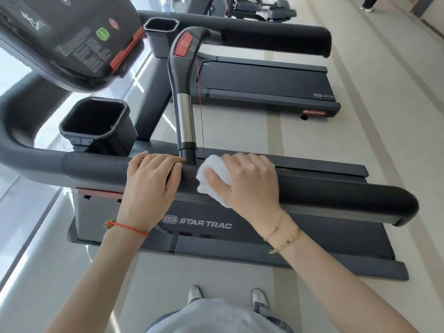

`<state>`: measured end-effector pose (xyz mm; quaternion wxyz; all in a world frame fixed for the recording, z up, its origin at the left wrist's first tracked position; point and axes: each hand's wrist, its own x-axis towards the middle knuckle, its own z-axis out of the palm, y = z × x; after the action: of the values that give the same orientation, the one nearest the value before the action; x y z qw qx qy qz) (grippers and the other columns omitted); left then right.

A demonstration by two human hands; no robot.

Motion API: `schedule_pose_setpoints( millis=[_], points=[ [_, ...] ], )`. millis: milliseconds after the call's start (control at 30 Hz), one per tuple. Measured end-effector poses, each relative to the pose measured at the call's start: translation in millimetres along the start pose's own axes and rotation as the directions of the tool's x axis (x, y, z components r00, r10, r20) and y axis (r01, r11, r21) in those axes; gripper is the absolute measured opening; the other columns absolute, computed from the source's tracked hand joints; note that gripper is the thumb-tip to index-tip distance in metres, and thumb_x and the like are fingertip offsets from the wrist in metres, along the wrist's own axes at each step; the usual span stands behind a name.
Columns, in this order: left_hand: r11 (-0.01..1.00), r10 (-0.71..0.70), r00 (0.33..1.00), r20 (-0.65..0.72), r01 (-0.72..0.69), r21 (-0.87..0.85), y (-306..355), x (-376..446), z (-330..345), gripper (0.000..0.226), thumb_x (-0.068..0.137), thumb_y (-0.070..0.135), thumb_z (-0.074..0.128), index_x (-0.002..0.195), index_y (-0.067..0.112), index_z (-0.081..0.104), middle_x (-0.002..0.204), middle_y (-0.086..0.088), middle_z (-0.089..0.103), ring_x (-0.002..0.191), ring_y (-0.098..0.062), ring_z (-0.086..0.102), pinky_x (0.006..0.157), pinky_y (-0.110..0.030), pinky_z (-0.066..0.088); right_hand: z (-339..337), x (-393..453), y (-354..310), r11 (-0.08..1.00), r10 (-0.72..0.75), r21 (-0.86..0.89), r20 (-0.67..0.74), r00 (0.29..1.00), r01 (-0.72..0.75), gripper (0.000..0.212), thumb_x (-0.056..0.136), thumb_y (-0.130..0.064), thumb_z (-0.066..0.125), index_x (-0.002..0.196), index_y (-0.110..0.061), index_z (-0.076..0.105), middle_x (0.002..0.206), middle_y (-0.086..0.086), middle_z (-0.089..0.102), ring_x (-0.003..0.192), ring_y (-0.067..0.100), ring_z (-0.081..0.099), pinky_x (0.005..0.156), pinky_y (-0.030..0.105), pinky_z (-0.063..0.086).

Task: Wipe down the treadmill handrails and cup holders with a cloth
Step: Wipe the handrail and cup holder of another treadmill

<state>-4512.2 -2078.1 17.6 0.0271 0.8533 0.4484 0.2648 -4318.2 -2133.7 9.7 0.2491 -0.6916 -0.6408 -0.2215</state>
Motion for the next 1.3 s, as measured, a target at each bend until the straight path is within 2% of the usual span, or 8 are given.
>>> schedule_pose_setpoints(
  millis=[167,367,500,633,833,1033,1200,1300],
  points=[
    [0.999,0.038,0.999,-0.031,-0.038,-0.002,-12,0,0,0.029,0.102,0.019,0.042,0.105,0.016,0.070,0.100,0.004,0.071,0.095,-0.021,0.063,0.105,-0.038,0.034,-3,-21,2,0.996,-0.085,-0.003,-0.079,0.993,0.085,0.041,0.095,-0.053,0.051,0.101,-0.018,0.071,0.092,0.001,0.068,0.076,0.024,0.058,0.079,0.039,0.047],
    [0.999,0.043,0.996,-0.081,-0.045,-0.027,-16,0,5,0.026,0.101,0.019,0.044,0.104,0.017,0.070,0.098,0.004,0.070,0.095,-0.021,0.061,0.100,-0.035,0.032,-5,1,-7,0.965,0.240,-0.091,-0.052,0.969,-0.244,0.042,0.091,-0.046,0.046,0.059,-0.020,0.057,0.055,0.000,0.056,0.054,0.025,0.050,0.059,0.035,0.039],
    [0.996,0.079,0.994,-0.080,-0.083,-0.037,-20,-1,5,0.025,0.101,0.017,0.046,0.101,0.016,0.070,0.097,0.003,0.070,0.094,-0.022,0.062,0.096,-0.034,0.033,11,5,-50,0.996,0.090,-0.018,-0.005,0.996,-0.091,0.044,0.094,-0.053,0.046,0.084,-0.018,0.070,0.077,0.002,0.067,0.068,0.023,0.056,0.070,0.038,0.043],
    [0.996,0.080,0.994,-0.075,-0.083,-0.040,-20,1,5,0.028,0.102,0.016,0.043,0.106,0.016,0.070,0.098,0.004,0.070,0.098,-0.020,0.063,0.098,-0.036,0.034,-3,-19,-22,0.998,-0.065,-0.009,-0.033,0.997,0.065,0.042,0.094,-0.054,0.052,0.109,-0.019,0.070,0.103,0.002,0.068,0.088,0.024,0.060,0.089,0.038,0.045],
    [0.995,0.071,0.996,-0.056,-0.075,-0.067,-21,0,3,0.030,0.102,0.019,0.040,0.106,0.017,0.070,0.098,0.005,0.069,0.097,-0.019,0.062,0.100,-0.035,0.034,-4,-7,-22,0.983,0.152,-0.095,-0.076,0.985,-0.159,0.042,0.092,-0.053,0.045,0.082,-0.020,0.069,0.073,-0.001,0.066,0.067,0.024,0.056,0.070,0.038,0.044],
    [0.993,0.106,0.993,-0.049,-0.108,-0.053,-24,-1,2,0.028,0.101,0.018,0.043,0.107,0.016,0.070,0.099,0.003,0.070,0.097,-0.021,0.063,0.098,-0.037,0.036,4,-6,-46,0.999,0.016,-0.041,-0.051,0.999,-0.018,0.040,0.094,-0.053,0.052,0.096,-0.019,0.071,0.087,0.001,0.067,0.077,0.026,0.057,0.081,0.041,0.046],
    [0.996,0.061,0.996,-0.058,-0.064,-0.062,-20,0,3,0.029,0.102,0.019,0.042,0.107,0.017,0.070,0.098,0.004,0.069,0.098,-0.020,0.062,0.102,-0.038,0.036,-17,-2,-11,0.966,0.246,-0.082,0.003,0.969,-0.245,0.040,0.089,-0.047,0.049,0.061,-0.019,0.058,0.057,-0.001,0.057,0.057,0.025,0.052,0.060,0.033,0.041],
    [0.996,0.055,0.996,-0.075,-0.060,-0.066,-19,0,4,0.028,0.101,0.017,0.043,0.105,0.016,0.071,0.096,0.003,0.070,0.097,-0.020,0.063,0.100,-0.038,0.036,-14,11,-23,0.975,0.218,-0.059,0.117,0.969,-0.212,0.042,0.087,-0.053,0.044,0.064,-0.021,0.060,0.058,-0.003,0.058,0.057,0.022,0.054,0.058,0.031,0.041]
  ],
)
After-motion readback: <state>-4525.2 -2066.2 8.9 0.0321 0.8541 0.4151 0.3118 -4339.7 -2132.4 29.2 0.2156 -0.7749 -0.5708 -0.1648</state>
